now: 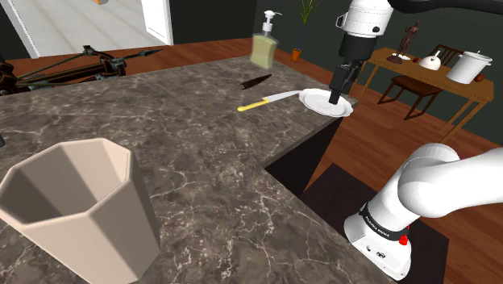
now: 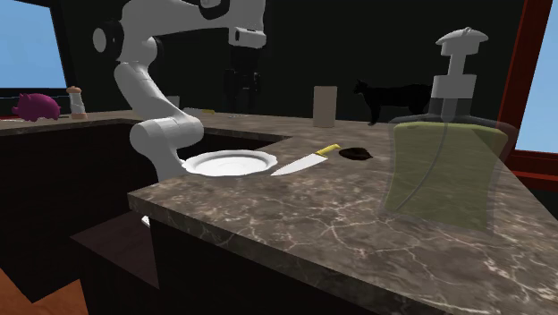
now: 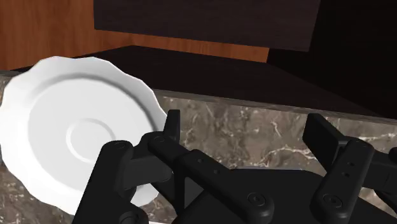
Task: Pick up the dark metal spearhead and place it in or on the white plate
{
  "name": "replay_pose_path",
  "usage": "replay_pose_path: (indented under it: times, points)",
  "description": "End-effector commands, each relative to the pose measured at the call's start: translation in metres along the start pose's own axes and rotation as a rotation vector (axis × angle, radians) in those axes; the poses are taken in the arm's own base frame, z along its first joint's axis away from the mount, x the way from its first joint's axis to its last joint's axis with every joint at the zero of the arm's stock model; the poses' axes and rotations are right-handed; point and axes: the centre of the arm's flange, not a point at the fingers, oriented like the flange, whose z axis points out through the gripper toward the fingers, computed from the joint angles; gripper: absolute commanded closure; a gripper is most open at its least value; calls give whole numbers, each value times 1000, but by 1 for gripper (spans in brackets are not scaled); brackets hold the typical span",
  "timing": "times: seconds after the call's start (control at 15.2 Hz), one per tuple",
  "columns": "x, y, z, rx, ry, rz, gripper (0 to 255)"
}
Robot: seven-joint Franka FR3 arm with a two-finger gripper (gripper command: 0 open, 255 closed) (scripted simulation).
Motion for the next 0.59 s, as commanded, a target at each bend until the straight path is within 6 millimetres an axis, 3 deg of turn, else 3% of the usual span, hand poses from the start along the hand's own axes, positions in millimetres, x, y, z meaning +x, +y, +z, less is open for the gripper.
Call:
replay_pose_path:
  times: [0.0,0.53]
  points:
    - [0,0,0,0,0,0,0]
    - [87,48,6,-37,12,-359,0]
